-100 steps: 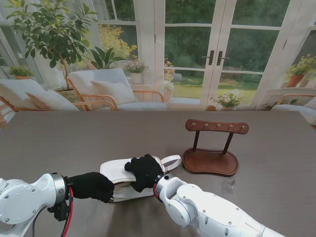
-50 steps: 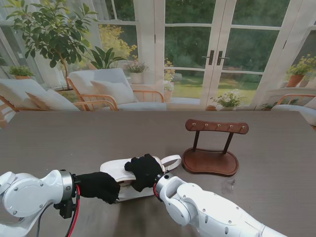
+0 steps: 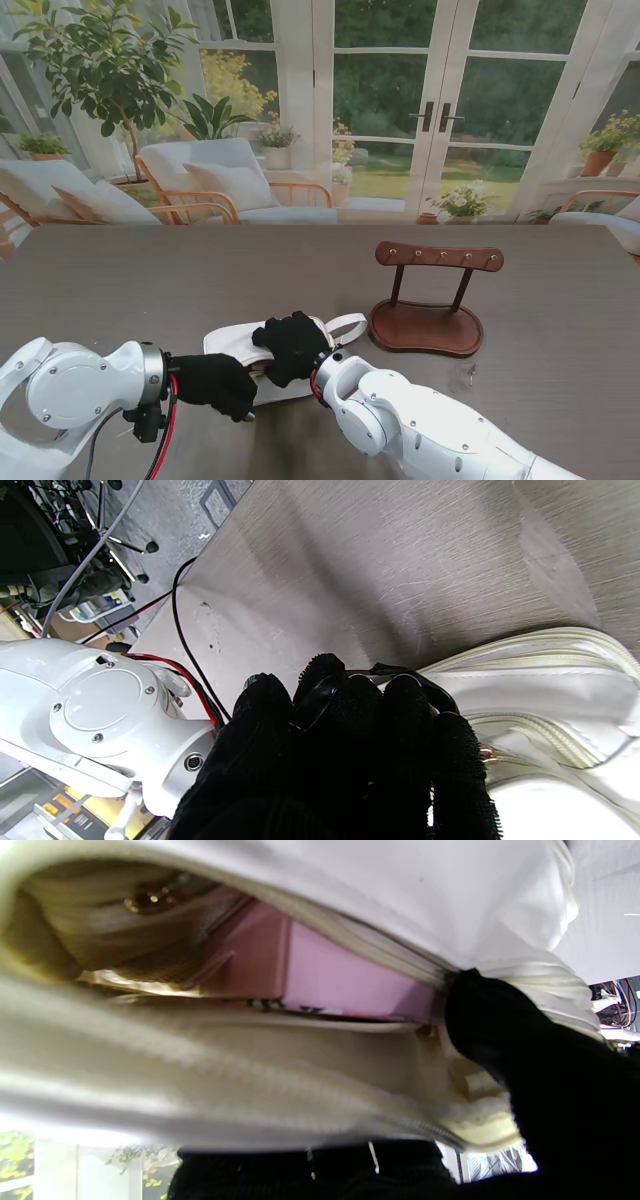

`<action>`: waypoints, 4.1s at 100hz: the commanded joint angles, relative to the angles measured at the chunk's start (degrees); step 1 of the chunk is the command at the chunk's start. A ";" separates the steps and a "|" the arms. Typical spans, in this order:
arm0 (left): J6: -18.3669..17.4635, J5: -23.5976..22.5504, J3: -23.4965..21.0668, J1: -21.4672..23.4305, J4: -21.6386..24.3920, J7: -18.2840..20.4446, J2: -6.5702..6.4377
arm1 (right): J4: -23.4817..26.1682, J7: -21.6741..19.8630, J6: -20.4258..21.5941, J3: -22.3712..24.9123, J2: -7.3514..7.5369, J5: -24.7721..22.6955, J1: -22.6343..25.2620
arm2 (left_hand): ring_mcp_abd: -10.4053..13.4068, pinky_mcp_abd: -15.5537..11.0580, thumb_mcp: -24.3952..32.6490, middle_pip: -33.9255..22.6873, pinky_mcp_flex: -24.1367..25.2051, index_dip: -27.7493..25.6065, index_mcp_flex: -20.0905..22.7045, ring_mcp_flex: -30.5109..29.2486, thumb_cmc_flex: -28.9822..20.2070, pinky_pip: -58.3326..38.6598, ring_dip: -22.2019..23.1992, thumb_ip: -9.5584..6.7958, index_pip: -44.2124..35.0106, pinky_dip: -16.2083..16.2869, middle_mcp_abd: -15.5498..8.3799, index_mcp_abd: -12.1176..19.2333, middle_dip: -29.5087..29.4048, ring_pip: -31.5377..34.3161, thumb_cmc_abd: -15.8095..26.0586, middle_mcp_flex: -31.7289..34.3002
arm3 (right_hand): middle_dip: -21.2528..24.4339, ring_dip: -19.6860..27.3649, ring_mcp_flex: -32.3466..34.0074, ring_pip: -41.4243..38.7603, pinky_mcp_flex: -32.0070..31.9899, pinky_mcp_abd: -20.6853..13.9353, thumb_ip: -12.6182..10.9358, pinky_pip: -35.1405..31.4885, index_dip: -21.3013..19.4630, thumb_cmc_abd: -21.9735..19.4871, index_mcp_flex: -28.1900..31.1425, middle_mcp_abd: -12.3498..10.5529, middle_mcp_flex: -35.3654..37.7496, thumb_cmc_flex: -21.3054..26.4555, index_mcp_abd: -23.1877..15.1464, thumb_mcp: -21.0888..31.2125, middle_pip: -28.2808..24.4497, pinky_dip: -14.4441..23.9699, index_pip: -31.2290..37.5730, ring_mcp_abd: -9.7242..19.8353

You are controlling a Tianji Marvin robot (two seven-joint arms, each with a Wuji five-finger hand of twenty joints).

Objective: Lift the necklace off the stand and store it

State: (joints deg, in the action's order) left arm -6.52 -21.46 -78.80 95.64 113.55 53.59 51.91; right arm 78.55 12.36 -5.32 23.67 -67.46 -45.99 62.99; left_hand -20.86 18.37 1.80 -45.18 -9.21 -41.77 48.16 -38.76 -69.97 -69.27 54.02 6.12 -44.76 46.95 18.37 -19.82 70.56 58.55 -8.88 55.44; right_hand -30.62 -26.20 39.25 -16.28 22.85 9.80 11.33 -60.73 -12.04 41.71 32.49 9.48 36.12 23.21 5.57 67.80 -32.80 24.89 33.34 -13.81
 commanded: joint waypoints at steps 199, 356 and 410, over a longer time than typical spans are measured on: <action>-7.12 0.37 1.63 0.18 -4.42 -13.00 3.10 | -5.97 -4.81 2.38 -2.80 0.14 2.37 3.86 | -0.11 -1.38 29.12 30.94 7.50 21.61 -12.13 11.01 32.08 23.60 -18.42 -0.47 37.55 -6.62 -2.49 3.11 -33.60 -33.56 -13.24 -13.92 | -1.49 -5.36 17.91 -26.04 2.15 -5.23 -3.54 -3.44 -0.42 -0.26 8.83 -5.11 7.30 1.35 -1.99 8.84 -6.92 -2.06 3.61 12.36; -10.14 0.57 -12.08 8.83 -4.79 -18.11 4.45 | -1.94 -5.66 5.74 1.53 2.76 -1.69 5.68 | -1.58 0.90 22.44 33.34 5.16 13.66 6.83 9.88 24.09 32.03 -22.24 1.38 20.90 -2.91 -2.37 14.40 -37.43 -40.61 -15.59 -9.86 | 0.90 -3.01 6.59 -17.62 -4.99 0.43 -0.41 5.59 -0.08 8.34 -5.47 -3.22 -3.21 -13.05 -0.05 -0.42 -2.98 0.71 1.94 7.14; -6.47 -16.40 -7.64 3.11 -10.57 -28.38 6.14 | 2.28 -9.04 7.53 7.02 4.67 -3.09 8.73 | -3.00 0.39 23.47 34.93 6.97 28.32 -22.54 11.40 33.06 26.53 -20.78 -1.14 43.57 -3.16 -0.37 4.20 -37.35 -38.54 -10.28 -14.13 | 1.69 -2.47 4.34 -16.18 -6.41 0.78 -0.06 7.24 0.43 6.43 -8.11 -2.98 -5.55 -15.36 0.48 -2.27 -1.79 1.13 1.07 6.61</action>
State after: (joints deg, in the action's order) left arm -14.63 -37.26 -87.35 100.78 104.76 21.91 58.20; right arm 82.68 6.40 1.60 31.31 -64.74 -48.85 68.27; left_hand -23.13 18.92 26.69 -11.27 -4.01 -14.65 29.32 -28.46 -39.81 -41.75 32.73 5.95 -2.99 43.20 17.08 -14.50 32.82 19.70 -20.73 43.15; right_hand -27.50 -23.13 33.36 -12.90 16.04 9.51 9.85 -53.91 -10.90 46.46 24.31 9.50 28.20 11.11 7.26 68.99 -30.33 23.99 31.52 -12.21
